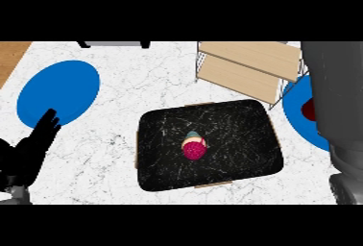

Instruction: Pick the croissant from the tray and place it in the tiered shelf

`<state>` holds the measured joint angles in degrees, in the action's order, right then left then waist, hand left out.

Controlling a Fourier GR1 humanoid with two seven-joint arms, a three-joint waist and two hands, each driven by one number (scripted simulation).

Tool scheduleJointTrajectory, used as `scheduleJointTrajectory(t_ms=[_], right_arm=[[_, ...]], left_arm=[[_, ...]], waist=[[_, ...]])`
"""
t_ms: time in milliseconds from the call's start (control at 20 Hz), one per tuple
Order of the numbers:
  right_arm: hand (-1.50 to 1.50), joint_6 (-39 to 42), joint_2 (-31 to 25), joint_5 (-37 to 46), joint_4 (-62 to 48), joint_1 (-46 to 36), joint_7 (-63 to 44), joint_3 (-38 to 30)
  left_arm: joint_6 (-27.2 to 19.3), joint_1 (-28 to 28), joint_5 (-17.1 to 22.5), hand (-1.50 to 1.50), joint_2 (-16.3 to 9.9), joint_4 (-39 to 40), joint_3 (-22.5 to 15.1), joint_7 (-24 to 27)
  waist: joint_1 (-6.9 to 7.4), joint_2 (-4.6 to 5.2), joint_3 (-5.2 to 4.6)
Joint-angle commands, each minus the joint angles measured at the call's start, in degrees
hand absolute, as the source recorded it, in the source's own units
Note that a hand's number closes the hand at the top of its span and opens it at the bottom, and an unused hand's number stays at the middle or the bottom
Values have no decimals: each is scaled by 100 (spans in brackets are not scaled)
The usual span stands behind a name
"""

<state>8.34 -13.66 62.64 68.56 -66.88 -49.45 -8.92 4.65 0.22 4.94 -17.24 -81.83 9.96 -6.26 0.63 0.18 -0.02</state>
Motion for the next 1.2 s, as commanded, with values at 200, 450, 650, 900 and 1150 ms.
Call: scheduleJointTrajectory(t_ms=[200, 450, 650, 900, 1150], right_arm=[[-150, -325, -411, 86, -1167, -46, 508, -97], [-150, -843, -529, -218, -1132, 104, 1054, -335], [-150, -1116, -166, -512, -733, 238, 926, -443], [-150, -1248, -163, -1202, -597, 201, 925, -1030], [-150, -949, -110, -1746, 377, 207, 451, -1238]], left_arm=[[172, 94, 59, 0, -79, -226, 76, -158], [116, 378, -122, 0, 126, -90, 20, 281], [254, -45, -2, 0, -86, 207, 211, 116], [85, 61, -84, 0, 42, -128, 126, -94], [177, 116, -77, 0, 13, -61, 173, 2]], waist=[[38, -2, 1], [15, -7, 1], [-32, -17, 2], [-23, -26, 6], [-77, -49, 3]])
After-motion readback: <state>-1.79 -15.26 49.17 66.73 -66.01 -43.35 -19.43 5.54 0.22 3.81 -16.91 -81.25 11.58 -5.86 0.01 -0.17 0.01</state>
